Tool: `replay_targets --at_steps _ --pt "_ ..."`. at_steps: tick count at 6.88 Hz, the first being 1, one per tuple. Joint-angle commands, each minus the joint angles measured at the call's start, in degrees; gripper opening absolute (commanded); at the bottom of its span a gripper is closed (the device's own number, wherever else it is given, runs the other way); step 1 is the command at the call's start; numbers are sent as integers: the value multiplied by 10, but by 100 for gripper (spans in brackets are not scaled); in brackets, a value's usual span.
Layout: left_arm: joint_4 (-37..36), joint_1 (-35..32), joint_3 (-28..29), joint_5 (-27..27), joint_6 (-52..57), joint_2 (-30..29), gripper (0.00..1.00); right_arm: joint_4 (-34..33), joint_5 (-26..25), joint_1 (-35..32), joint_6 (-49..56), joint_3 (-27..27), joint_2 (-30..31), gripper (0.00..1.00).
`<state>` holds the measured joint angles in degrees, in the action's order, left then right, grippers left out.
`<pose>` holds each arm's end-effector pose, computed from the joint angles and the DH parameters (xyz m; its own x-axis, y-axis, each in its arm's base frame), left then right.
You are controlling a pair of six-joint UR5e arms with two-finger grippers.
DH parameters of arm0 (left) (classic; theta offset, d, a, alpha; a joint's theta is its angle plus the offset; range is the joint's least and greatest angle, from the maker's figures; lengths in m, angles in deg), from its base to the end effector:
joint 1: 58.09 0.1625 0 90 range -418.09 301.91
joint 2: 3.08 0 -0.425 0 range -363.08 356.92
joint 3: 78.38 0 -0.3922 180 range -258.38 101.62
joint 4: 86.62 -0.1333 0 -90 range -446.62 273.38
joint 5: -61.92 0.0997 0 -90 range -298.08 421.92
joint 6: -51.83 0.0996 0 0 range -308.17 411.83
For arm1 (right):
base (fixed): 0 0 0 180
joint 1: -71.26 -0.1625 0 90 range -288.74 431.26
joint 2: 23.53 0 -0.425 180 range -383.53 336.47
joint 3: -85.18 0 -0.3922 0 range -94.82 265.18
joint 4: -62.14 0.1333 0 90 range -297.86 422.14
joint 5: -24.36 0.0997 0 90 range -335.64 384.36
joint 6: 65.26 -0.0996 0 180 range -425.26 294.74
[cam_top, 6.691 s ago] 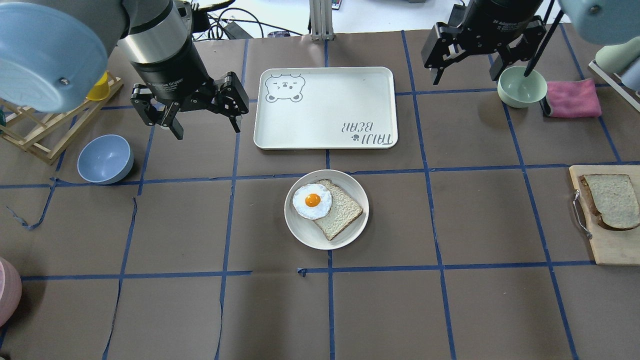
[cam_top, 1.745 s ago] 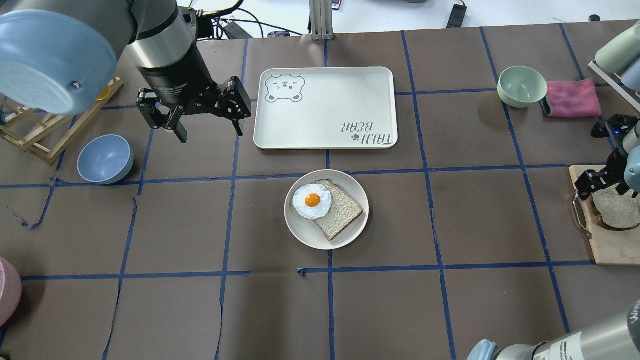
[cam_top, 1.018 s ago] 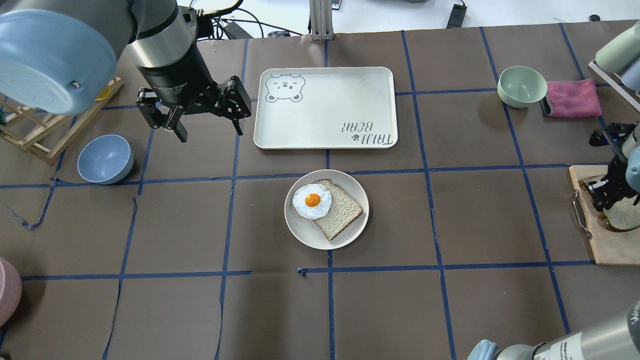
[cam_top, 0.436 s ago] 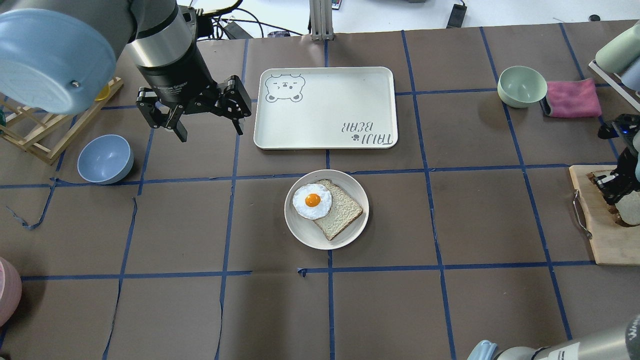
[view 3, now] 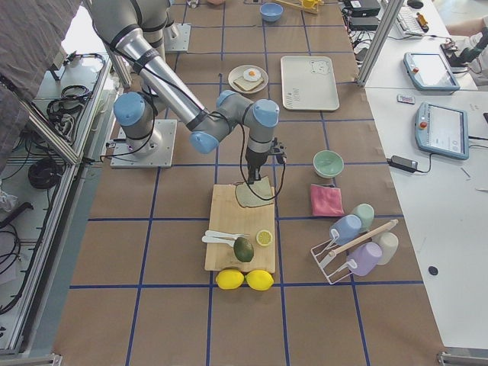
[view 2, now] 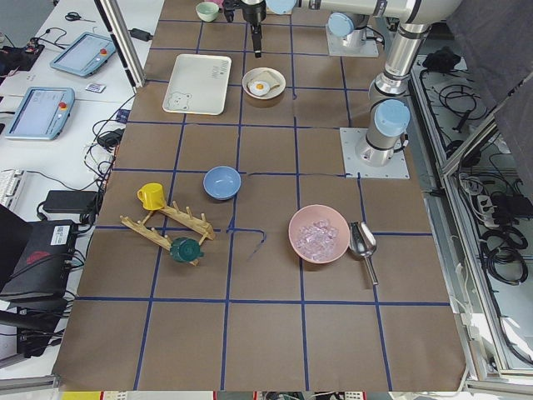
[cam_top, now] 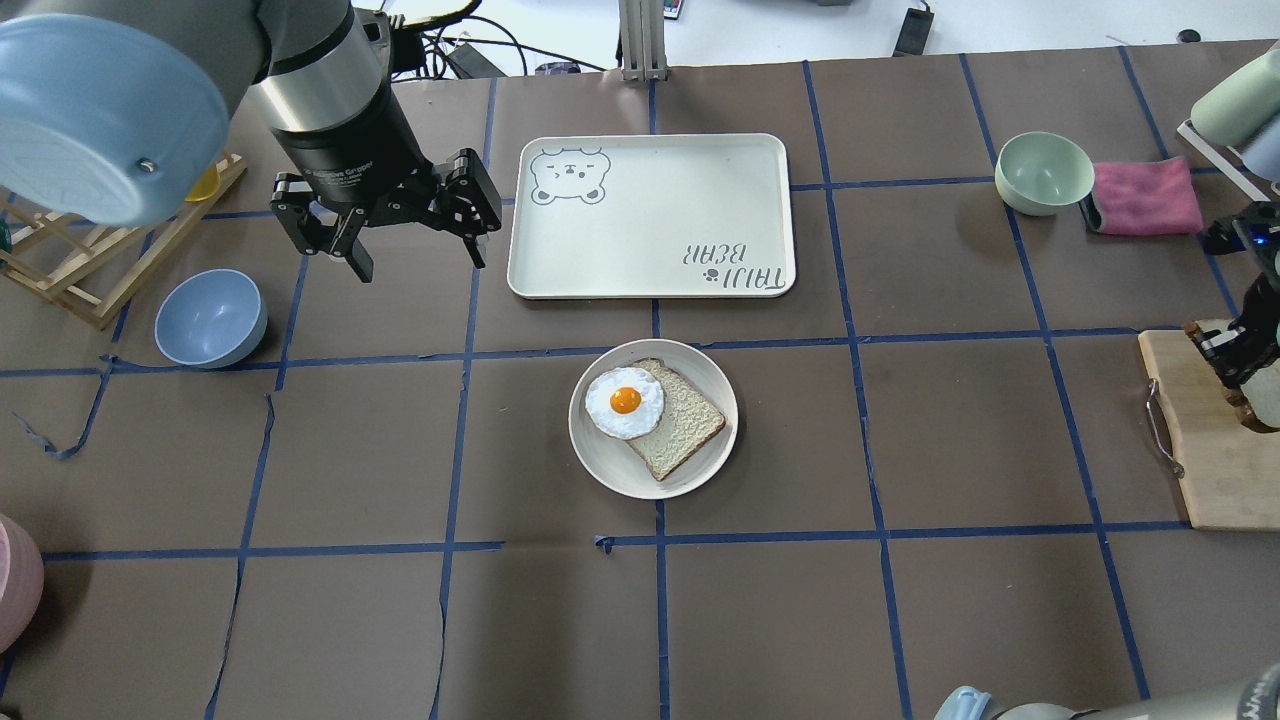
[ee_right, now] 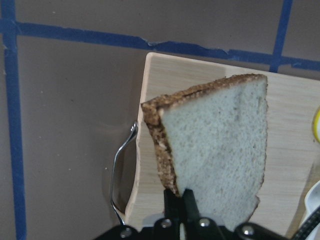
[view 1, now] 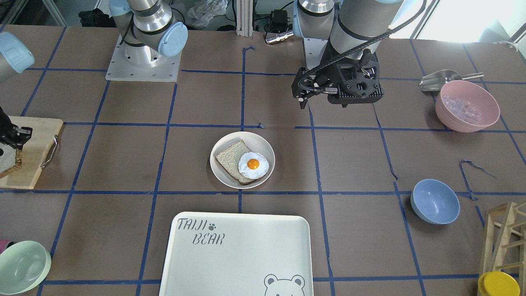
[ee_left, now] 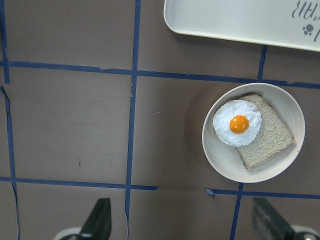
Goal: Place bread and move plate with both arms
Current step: 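Carry the bread with the right gripper over the egg plate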
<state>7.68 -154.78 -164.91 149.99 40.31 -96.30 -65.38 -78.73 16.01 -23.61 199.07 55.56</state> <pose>-0.1950 -0.4891 0.4822 -0.9961 -0.0861 0.0188 -0.0844 0.9935 0.0759 -0.1978 -0.4794 0.2638 -0.9718 -0.1240 0.2006 -0.1024 0.9881 0.1149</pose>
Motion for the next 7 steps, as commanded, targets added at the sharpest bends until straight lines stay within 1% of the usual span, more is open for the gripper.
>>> replay_targets --at_steps 1,2,3,4,5,6,7 --pt "0 1 2 0 1 1 100 16 -12 -43 -20 -22 25 0" --pt "0 0 -3 0 0 1 100 58 -11 -61 -59 -44 37 0" --pt "0 0 -2 0 2 1 100 97 -4 -107 -102 -66 37 0" --pt "0 1 -1 0 2 1 100 135 -2 -199 -203 -85 36 0" --pt "0 0 0 0 2 1 100 180 27 -295 -341 -105 31 0" --pt "0 0 0 0 2 1 100 199 49 -385 -489 -115 27 0" --pt "0 1 -1 0 3 1 100 196 70 -465 -601 -117 19 0"
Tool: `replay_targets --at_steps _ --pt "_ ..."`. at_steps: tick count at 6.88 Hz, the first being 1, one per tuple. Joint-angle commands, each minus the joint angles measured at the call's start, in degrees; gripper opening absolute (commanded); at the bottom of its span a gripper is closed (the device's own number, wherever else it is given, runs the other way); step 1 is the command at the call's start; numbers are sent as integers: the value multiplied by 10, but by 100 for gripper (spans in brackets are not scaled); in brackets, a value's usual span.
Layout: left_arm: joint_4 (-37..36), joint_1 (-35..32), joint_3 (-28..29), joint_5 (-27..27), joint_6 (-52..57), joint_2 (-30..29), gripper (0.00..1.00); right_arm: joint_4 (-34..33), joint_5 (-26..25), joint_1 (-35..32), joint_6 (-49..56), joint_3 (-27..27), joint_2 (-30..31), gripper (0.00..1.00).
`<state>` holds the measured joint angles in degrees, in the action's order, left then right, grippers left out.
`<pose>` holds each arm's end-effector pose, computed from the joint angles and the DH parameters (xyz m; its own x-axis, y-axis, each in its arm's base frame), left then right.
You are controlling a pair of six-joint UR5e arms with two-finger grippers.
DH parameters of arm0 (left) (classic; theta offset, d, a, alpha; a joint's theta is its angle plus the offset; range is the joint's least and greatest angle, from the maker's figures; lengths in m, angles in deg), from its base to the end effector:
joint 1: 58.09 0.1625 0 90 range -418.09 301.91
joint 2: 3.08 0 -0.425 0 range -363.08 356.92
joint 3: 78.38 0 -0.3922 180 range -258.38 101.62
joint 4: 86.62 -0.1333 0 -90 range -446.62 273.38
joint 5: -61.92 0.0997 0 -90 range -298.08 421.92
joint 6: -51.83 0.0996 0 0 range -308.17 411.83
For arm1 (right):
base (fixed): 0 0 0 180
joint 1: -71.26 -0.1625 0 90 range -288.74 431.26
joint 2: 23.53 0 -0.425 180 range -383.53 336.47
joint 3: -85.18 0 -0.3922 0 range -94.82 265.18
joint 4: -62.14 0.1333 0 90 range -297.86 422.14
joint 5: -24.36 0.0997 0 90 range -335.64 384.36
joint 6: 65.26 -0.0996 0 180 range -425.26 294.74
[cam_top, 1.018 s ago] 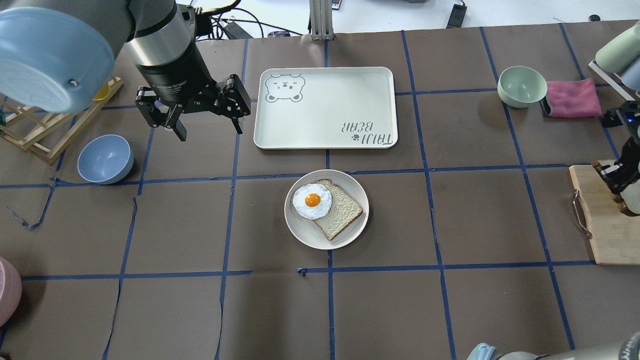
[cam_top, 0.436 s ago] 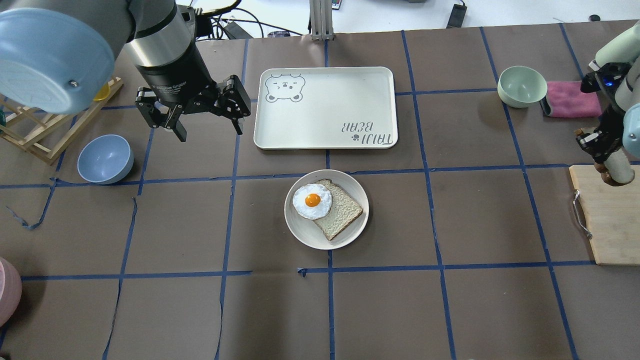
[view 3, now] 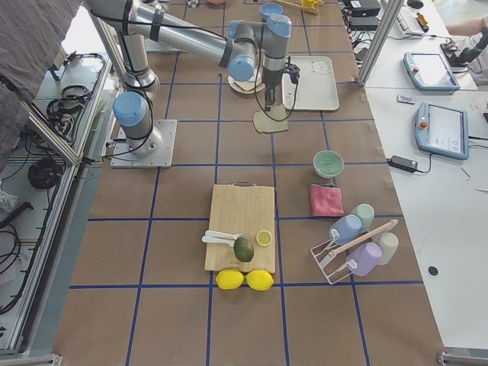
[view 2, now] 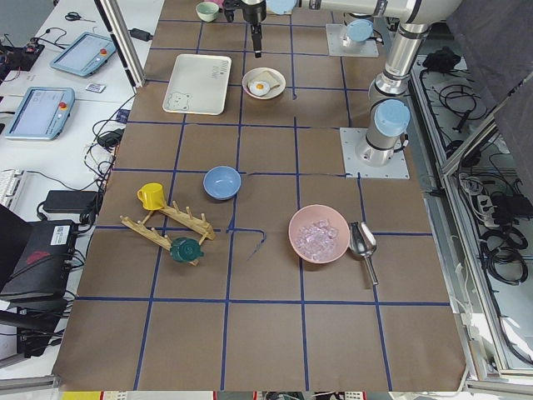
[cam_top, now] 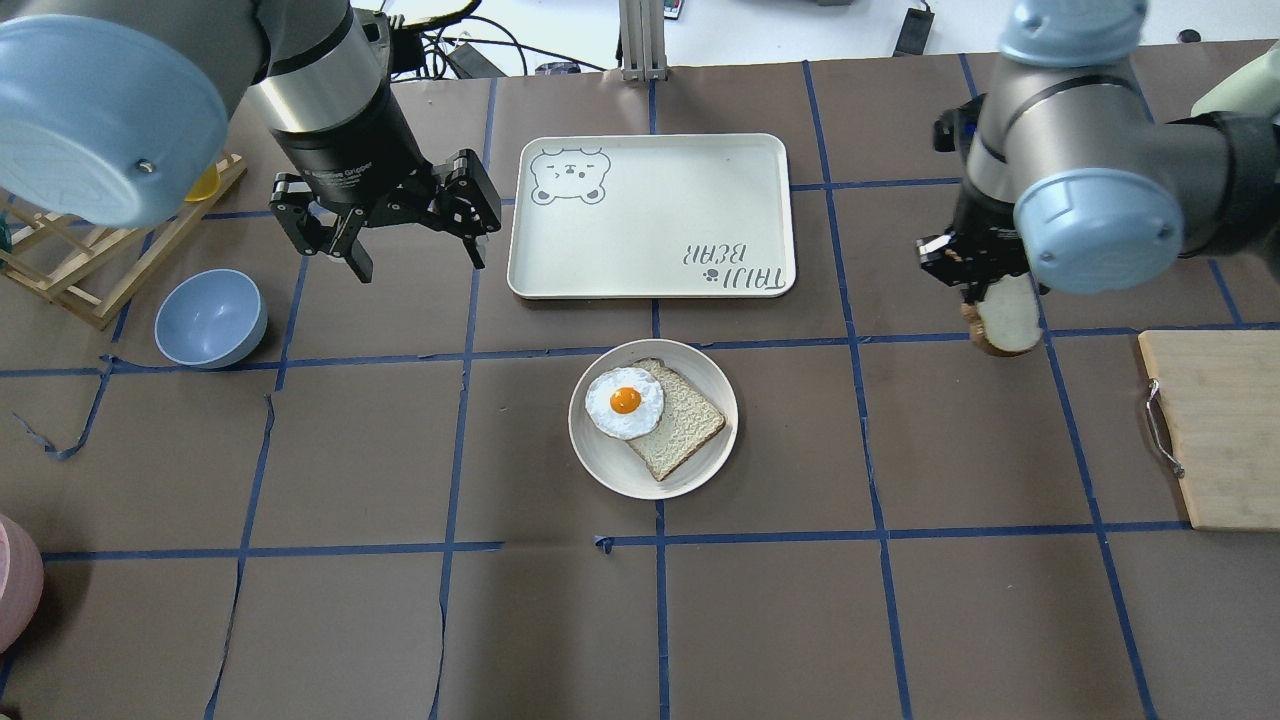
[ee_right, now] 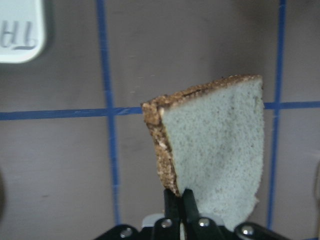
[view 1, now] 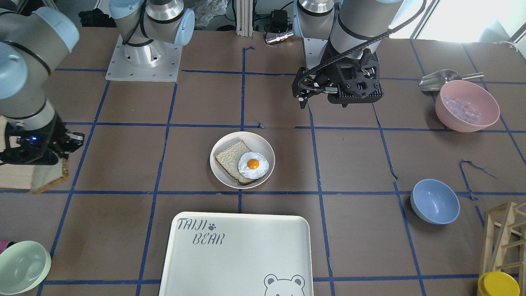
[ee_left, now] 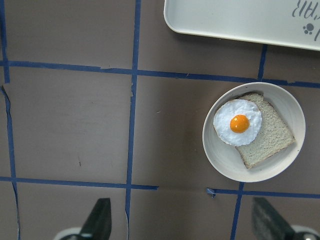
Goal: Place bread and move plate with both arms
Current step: 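Carry the bread with the right gripper over the egg plate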
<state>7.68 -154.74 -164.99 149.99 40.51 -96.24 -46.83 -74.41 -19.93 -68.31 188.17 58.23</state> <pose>-0.1946 -0.4888 0.4821 -0.9963 -0.0833 0.0190 -0.0816 0.9937 0.0762 0.1289 -0.5197 0.3388 -0.9877 0.0267 0.1542 0.0318 0.9990 0.0313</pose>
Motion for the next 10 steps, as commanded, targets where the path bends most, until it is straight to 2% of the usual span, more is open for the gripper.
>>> replay_targets --at_steps 1,3,4,5,10 --pt "0 1 -2 1 1 0 100 0 54 -161 -257 -18 -31 0" --pt "-1 0 -3 1 2 -3 100 -7 90 -234 -346 -62 -70 0" --pt "0 1 -4 1 3 -4 100 -48 116 -250 -374 -66 -96 0" --pt "0 1 -5 1 3 -4 100 -81 117 -254 -389 -64 -121 0" --pt "-1 1 -3 1 11 -10 98 -76 109 -269 -361 -50 -129 0"
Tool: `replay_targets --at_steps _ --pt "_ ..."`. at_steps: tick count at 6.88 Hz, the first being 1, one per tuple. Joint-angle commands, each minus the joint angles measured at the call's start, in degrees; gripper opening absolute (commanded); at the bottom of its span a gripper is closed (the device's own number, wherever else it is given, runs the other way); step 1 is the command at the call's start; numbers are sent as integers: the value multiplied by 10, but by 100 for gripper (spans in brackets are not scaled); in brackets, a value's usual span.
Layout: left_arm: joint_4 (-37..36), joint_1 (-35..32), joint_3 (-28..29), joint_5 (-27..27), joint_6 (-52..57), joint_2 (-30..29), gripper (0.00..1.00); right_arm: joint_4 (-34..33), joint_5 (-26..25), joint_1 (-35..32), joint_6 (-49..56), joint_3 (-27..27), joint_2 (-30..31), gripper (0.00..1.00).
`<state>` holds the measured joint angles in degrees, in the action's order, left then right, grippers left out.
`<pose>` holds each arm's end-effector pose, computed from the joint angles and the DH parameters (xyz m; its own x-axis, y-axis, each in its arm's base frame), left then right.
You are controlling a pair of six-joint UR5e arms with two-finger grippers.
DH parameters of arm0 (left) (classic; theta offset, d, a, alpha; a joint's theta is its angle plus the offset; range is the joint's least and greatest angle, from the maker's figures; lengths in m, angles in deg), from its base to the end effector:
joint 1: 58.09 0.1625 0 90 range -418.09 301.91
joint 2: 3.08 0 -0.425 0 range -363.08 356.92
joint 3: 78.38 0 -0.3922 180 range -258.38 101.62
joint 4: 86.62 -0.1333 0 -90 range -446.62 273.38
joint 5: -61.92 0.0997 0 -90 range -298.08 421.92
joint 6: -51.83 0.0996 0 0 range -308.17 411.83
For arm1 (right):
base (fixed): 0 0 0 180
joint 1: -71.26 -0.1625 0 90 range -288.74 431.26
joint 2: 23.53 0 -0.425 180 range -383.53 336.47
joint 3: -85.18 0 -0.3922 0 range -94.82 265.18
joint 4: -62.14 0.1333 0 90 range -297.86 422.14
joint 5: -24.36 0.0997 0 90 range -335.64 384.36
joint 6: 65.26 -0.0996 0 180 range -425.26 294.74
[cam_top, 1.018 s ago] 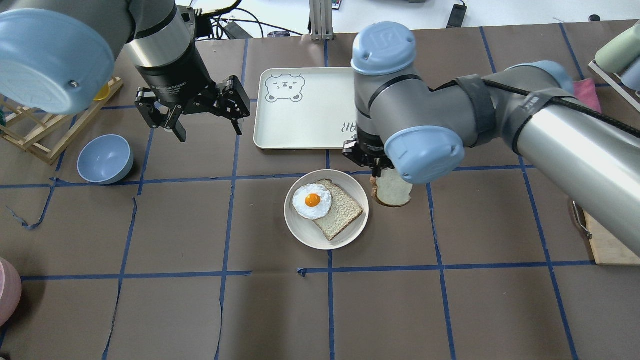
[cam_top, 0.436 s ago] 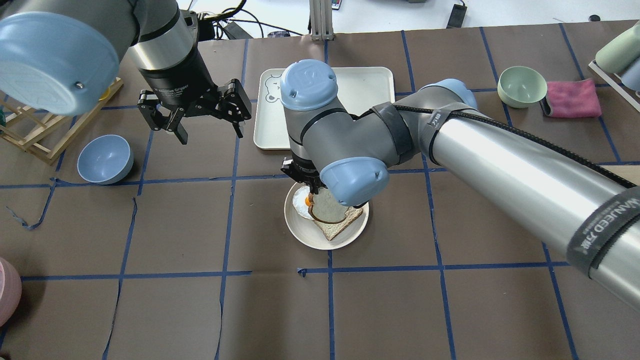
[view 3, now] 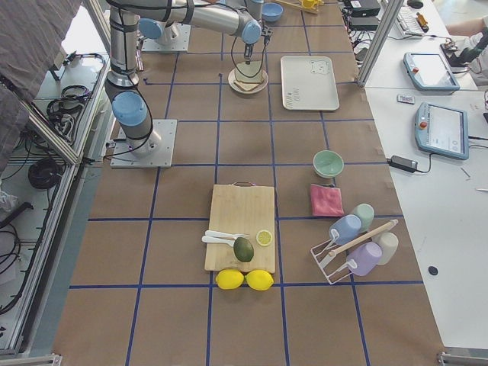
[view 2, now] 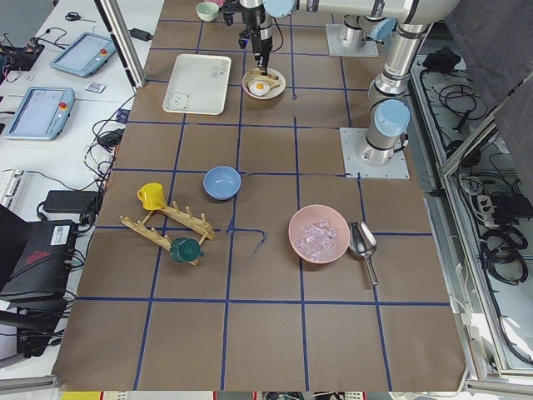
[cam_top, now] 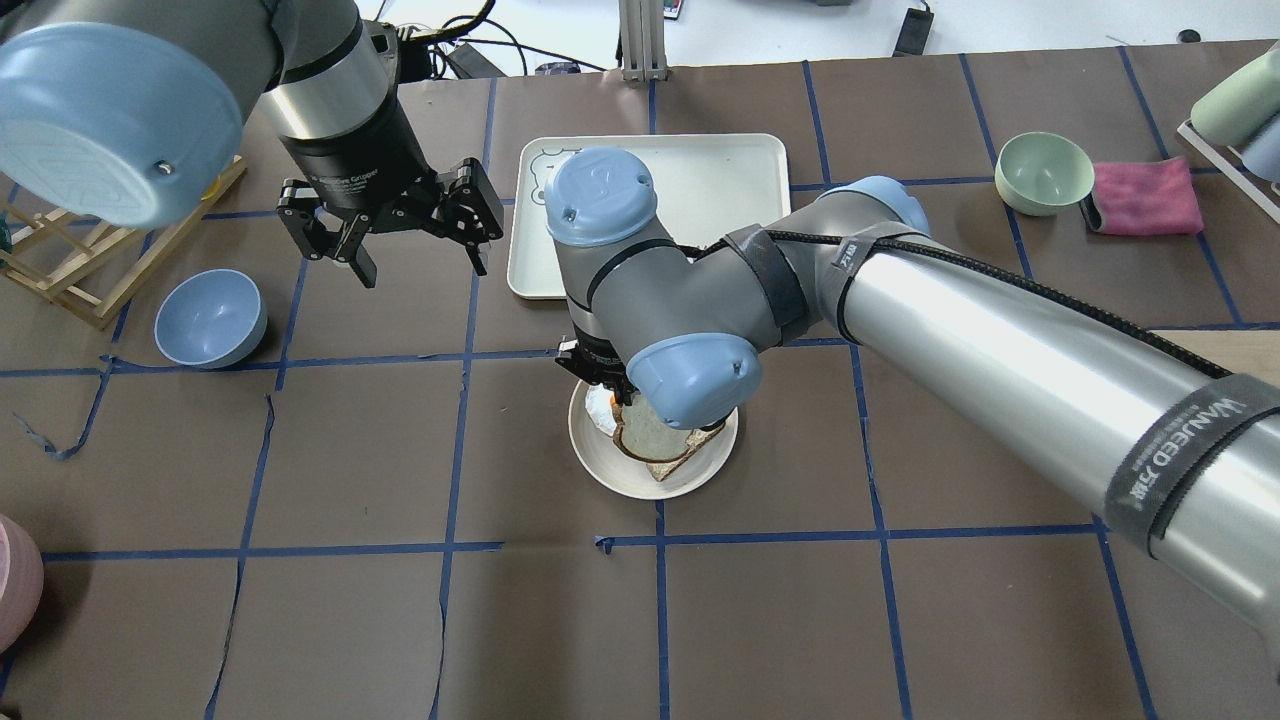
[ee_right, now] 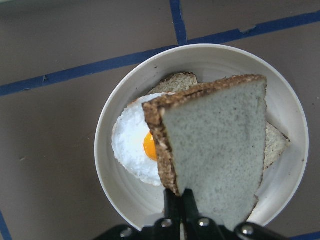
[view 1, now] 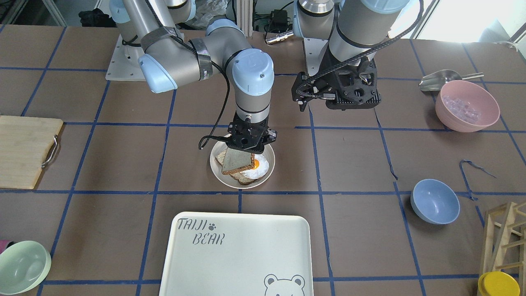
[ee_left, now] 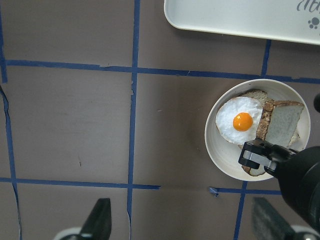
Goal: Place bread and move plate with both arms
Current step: 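Lower the bread onto the egg and open the right gripper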
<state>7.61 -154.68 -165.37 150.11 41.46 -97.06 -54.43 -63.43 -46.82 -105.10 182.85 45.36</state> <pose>-0.1943 -0.4929 0.4717 -0.9976 -0.0680 0.0146 -0.0664 0.9933 0.0948 0.3999 -0.4583 0.2669 -0.9788 0.2047 -0.0049 0.2041 0.9774 0.0543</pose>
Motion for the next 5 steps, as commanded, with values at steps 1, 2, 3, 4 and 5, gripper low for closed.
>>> replay_targets --at_steps 1,2,3,4,5 --pt "0 0 -1 1 1 -3 98 -1 0 0 8 3 0 14" --pt "-4 0 -1 0 2 -5 99 -5 0 0 32 2 4 36" --pt "-4 1 -2 0 1 -5 99 -3 3 7 48 -4 9 59" --pt "-4 1 -3 0 1 -8 99 -3 6 20 50 -12 23 80" --pt "-4 3 -2 -1 2 -9 98 4 5 49 97 -33 42 97"
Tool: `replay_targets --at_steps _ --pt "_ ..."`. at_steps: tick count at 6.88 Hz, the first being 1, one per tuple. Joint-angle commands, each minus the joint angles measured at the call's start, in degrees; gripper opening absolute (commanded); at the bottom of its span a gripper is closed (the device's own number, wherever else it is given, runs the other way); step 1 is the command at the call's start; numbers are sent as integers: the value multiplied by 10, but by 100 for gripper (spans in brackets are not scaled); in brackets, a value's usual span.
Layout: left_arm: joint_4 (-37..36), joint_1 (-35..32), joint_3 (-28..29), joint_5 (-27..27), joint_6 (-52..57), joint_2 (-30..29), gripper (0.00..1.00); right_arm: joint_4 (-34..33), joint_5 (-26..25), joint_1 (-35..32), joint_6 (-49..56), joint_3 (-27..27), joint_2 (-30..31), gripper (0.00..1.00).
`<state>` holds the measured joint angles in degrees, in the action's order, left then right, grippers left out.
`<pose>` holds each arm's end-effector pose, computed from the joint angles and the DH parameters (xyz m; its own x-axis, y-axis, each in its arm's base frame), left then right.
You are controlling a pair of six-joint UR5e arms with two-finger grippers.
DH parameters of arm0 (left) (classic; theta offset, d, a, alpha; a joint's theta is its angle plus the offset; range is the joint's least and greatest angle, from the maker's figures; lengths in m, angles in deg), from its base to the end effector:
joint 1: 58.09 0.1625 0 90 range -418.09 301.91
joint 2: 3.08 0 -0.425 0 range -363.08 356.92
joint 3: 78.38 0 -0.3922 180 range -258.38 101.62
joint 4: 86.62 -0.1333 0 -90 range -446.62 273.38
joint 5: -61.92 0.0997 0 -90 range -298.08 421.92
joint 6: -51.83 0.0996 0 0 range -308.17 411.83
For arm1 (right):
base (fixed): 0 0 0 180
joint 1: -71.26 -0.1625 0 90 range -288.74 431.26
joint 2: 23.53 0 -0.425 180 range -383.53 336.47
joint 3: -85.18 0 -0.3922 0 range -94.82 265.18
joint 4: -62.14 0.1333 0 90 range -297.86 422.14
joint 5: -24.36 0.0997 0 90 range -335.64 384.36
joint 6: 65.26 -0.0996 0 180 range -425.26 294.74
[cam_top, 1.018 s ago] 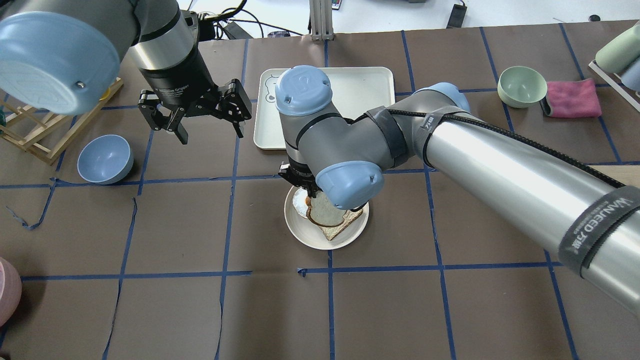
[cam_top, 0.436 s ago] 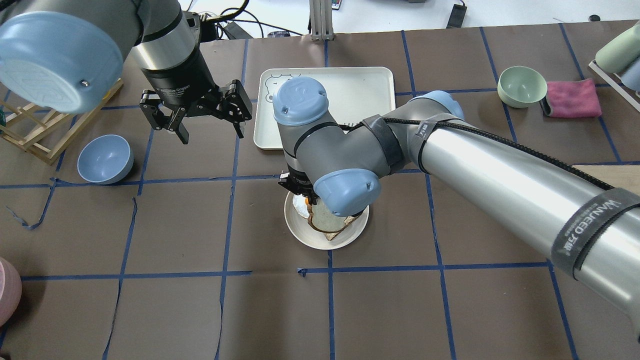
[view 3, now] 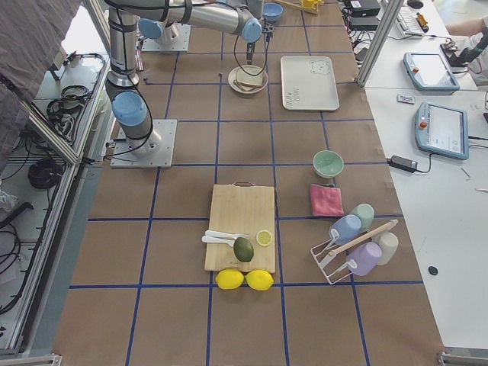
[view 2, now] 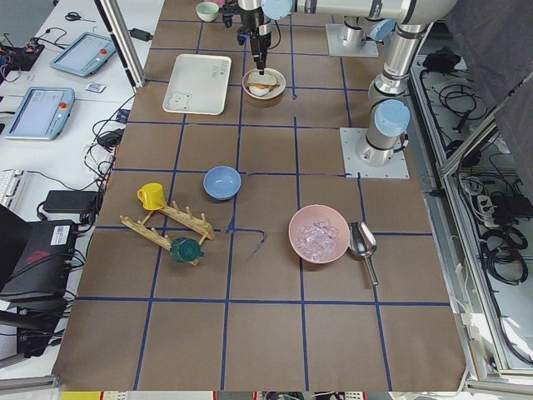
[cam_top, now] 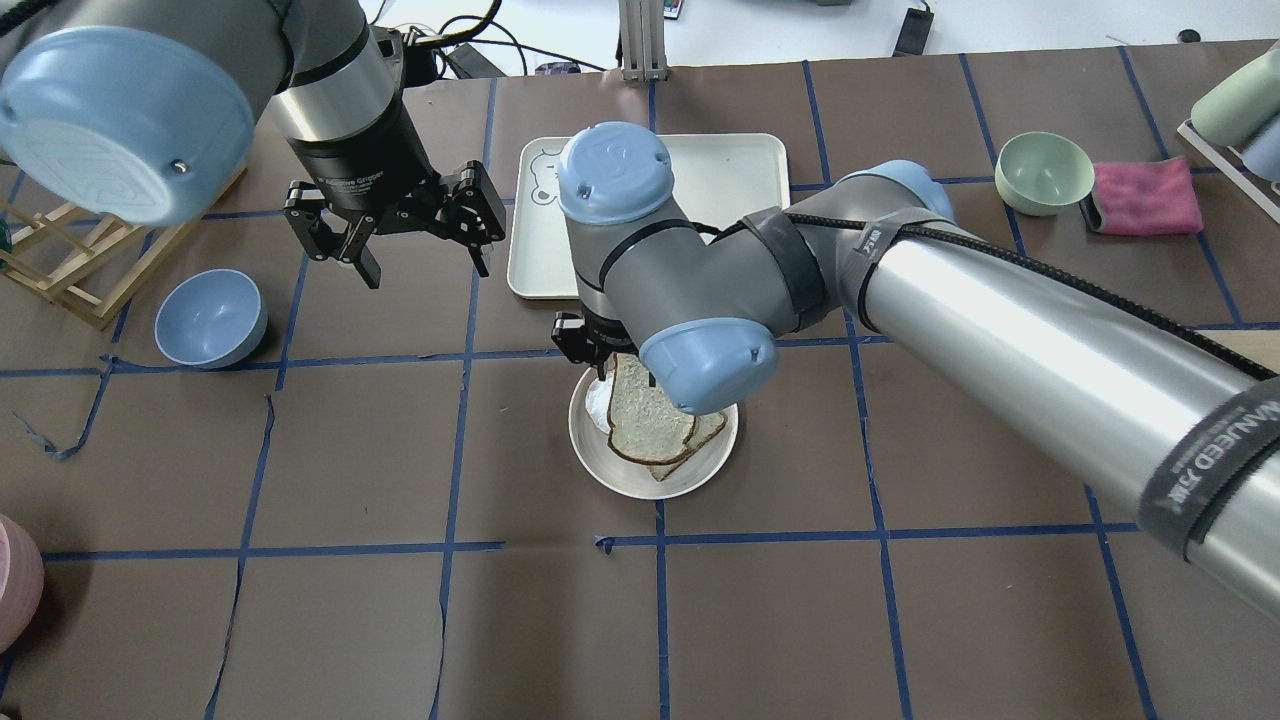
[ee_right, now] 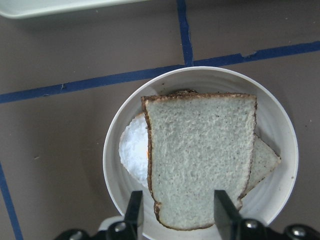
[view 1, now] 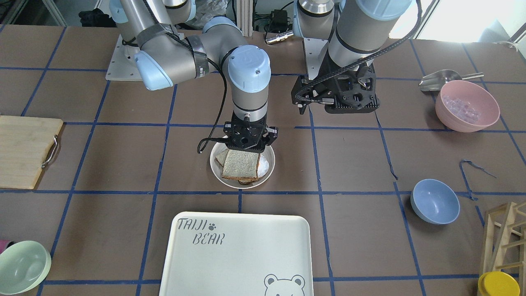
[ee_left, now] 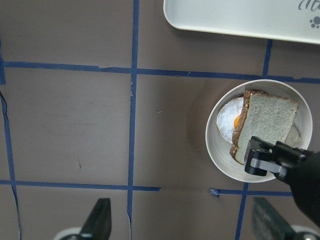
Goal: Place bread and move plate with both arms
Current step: 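Lower the bread onto the egg and open the right gripper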
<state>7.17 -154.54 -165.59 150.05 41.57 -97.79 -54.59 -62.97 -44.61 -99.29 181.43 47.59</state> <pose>-0.1937 -0.4976 0.4640 -0.9975 -0.0688 0.0142 -0.0670 0.9924 0.1037 0.3838 -0.4752 0.3014 -0.9885 0.1412 -0.0542 0.1412 0.9900 0.0029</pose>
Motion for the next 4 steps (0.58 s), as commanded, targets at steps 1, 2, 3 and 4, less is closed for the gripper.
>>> replay_targets --at_steps 1,2,3,4 --pt "0 19 -2 -27 1 -3 98 54 -1 70 128 -53 32 100" --pt "-3 26 -22 -66 0 -11 98 123 -6 122 212 -100 37 100" --pt "-67 25 -75 -69 -5 -20 98 207 -10 174 300 -166 39 100" --pt "-143 21 -146 -68 -6 -25 94 284 -9 220 374 -218 41 100"
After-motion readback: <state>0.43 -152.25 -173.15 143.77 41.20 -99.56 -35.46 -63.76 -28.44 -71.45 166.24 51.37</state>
